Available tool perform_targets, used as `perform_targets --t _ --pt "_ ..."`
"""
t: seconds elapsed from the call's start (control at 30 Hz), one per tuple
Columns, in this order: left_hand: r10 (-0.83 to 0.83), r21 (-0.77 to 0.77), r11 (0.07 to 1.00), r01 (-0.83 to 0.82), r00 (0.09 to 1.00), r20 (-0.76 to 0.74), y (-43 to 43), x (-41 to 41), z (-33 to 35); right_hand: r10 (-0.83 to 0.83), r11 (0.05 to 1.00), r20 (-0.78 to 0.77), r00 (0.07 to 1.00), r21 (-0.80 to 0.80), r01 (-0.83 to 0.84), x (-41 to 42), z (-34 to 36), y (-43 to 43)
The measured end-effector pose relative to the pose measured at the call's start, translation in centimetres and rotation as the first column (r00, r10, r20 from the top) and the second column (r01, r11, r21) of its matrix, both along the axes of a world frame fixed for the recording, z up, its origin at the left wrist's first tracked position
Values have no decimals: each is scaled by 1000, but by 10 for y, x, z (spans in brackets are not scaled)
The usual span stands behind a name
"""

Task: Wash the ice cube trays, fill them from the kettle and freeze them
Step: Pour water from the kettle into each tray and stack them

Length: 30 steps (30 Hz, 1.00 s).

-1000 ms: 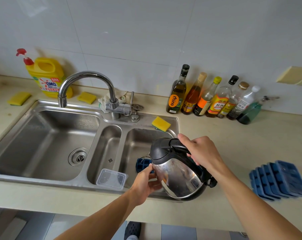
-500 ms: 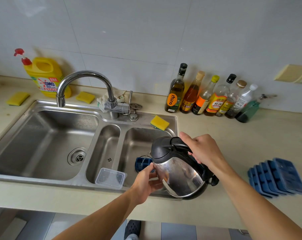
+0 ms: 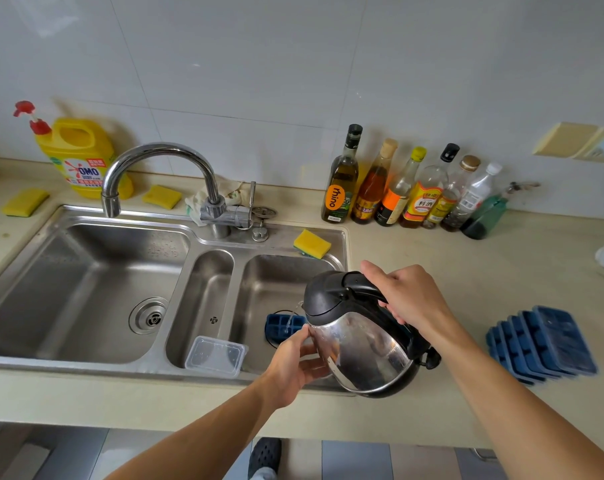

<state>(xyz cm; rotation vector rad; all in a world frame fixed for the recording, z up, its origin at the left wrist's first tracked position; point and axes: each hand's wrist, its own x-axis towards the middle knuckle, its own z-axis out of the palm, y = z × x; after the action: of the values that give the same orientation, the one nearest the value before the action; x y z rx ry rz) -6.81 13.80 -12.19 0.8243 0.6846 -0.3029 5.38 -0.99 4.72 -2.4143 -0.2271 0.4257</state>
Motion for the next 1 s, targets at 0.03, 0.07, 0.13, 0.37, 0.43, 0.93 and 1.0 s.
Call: perform_targets --t 0.03,0.07,0.13,0.37,0.43,0.93,1.0 --pt "0 -2 1000 0 1000 1 -1 0 0 1 1000 0 1000 -1 -1 0 0 -1" --pt "0 -3 1000 0 1000 1 -2 1 1 1 1000 2 1000 0 -1 0 0 -3" --pt "1 -2 1000 -1 1000 -3 -4 1 2 -1 1000 3 1000 0 1 0 1 -5" --pt "-2 -7 1000 1 1000 -20 -11 4 4 -12 1000 14 1000 -6 13 1 4 -12" --pt "-2 -6 1000 2 1000 -24 -12 5 4 -11 1000 15 1000 -7 11 2 4 -15" --pt "-8 -41 999 6 1000 -30 -17 14 0 -24 1000 2 1000 5 24 12 0 -22" --pt "-6 -44 999 5 999 -32 -16 14 -1 -21 1000 0 1000 3 21 14 -1 -21"
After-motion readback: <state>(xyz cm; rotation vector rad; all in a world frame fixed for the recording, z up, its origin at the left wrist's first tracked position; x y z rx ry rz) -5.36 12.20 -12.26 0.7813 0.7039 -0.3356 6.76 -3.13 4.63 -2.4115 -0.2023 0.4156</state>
